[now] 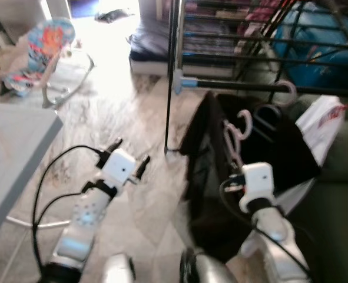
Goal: Hang hanger
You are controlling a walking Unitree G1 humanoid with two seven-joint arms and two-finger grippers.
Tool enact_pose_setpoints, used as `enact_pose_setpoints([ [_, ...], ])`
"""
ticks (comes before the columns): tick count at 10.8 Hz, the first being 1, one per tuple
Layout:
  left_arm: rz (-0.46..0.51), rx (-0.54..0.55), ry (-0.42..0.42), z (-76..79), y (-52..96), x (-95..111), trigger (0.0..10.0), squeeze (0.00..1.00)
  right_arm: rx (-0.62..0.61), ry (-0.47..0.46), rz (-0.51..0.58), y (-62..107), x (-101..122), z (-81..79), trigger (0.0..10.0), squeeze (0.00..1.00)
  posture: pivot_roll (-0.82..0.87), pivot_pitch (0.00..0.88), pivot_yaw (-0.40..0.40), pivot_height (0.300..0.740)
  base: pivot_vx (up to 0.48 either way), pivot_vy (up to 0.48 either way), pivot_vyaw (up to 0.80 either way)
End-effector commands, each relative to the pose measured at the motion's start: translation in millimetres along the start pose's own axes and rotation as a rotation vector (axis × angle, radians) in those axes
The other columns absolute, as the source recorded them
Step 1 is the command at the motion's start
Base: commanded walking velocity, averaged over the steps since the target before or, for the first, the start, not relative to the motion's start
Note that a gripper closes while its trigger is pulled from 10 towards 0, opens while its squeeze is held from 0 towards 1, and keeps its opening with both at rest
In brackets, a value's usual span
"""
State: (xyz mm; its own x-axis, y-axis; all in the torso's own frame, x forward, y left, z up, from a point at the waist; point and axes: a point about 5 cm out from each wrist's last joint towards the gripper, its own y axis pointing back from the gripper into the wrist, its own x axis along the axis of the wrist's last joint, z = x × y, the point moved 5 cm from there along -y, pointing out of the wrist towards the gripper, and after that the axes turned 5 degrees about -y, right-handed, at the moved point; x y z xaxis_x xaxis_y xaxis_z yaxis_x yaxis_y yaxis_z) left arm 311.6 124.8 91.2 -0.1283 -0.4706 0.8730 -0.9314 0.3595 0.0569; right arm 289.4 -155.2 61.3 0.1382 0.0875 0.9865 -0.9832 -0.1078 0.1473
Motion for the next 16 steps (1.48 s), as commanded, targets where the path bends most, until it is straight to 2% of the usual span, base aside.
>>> enact_pose_setpoints([
  [1,-0.005,-0.007,0.005,3.6,0.3,-1,10.0,0.00,0.002,0.008,0.049,-2.4,13,3.3,10.0,0.00,-0.03,0.088,-0.033,0.740,-0.296,0.000,0.00],
  [4,-0.004,-0.011,0.008,6.3,-0.7,0,10.0,0.00,0.013,0.007,0.048,-5.6,14,2.8,10.0,0.00,-0.03,0.089,-0.036,0.740,-0.292,0.000,0.00],
  [8,-0.001,-0.029,0.019,14.2,-2.2,0,10.0,0.00,-0.003,-0.013,0.058,-18.7,16,3.3,10.0,0.00,-0.02,0.072,-0.035,0.740,-0.293,0.000,0.00],
  [9,0.003,-0.033,0.019,14.5,-5.0,1,10.0,0.00,0.004,-0.025,0.051,-21.7,11,-3.6,10.0,0.00,-0.01,0.065,-0.032,0.740,-0.292,0.000,0.00],
  [12,0.021,-0.027,0.014,9.8,-7.9,3,10.0,0.00,0.030,-0.010,0.072,-26.9,15,-9.6,10.0,0.00,-0.01,0.049,-0.032,0.740,-0.189,0.000,0.00],
  [13,0.021,-0.022,0.013,9.3,-9.4,3,10.0,0.00,0.079,0.000,0.092,-26.2,17,-17.3,10.0,0.00,-0.01,0.046,-0.035,0.740,0.000,0.000,0.79],
  [16,0.026,-0.015,0.007,10.3,-12.0,3,10.0,0.00,0.094,0.015,0.102,-31.5,19,-22.5,10.0,0.00,0.01,0.019,-0.041,0.740,0.000,0.000,0.79],
])
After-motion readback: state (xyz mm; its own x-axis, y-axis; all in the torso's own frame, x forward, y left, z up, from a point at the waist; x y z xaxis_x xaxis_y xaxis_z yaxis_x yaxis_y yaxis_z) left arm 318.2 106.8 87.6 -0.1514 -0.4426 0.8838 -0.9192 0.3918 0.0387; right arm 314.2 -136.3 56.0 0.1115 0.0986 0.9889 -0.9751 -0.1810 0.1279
